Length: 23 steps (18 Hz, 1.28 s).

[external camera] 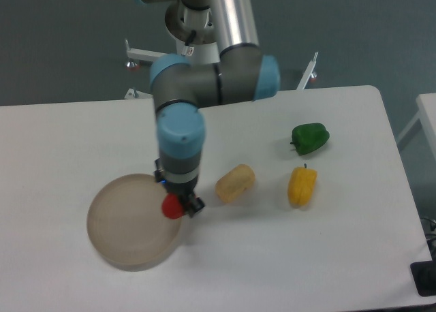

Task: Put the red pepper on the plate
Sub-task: 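Lower the red pepper onto the plate and open the gripper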

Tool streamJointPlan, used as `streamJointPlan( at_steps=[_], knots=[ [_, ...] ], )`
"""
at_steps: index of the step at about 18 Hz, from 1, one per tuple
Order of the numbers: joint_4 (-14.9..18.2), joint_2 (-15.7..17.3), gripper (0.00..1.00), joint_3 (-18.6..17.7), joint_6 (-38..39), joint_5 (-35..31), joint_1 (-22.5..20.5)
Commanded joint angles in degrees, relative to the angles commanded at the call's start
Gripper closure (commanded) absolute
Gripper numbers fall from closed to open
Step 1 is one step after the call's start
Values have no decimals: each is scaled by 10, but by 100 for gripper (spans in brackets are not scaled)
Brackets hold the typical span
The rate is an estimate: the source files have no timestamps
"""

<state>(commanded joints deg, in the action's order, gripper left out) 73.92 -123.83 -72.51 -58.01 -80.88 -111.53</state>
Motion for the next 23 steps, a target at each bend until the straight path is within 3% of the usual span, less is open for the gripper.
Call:
streamJointPlan(
  at_steps=[3, 5, 7, 8, 9, 10, 16, 21, 23],
  knots=[
    [-1, -14, 76, 2, 33, 23, 20],
    [-8, -19, 66, 4, 33, 23, 25],
    [-25, -23, 40, 2, 33, 23, 25],
    [-26, -26, 33, 2, 33, 23, 27],
    [-26, -27, 21, 1, 33, 23, 29],
    [-27, -28, 0, 1, 33, 22, 29],
    [-30, -6, 0, 27, 26, 20, 19],
    [-31, 29, 0, 33, 21, 10, -67],
    [-28, 39, 0, 33, -14, 10, -112]
  ],
)
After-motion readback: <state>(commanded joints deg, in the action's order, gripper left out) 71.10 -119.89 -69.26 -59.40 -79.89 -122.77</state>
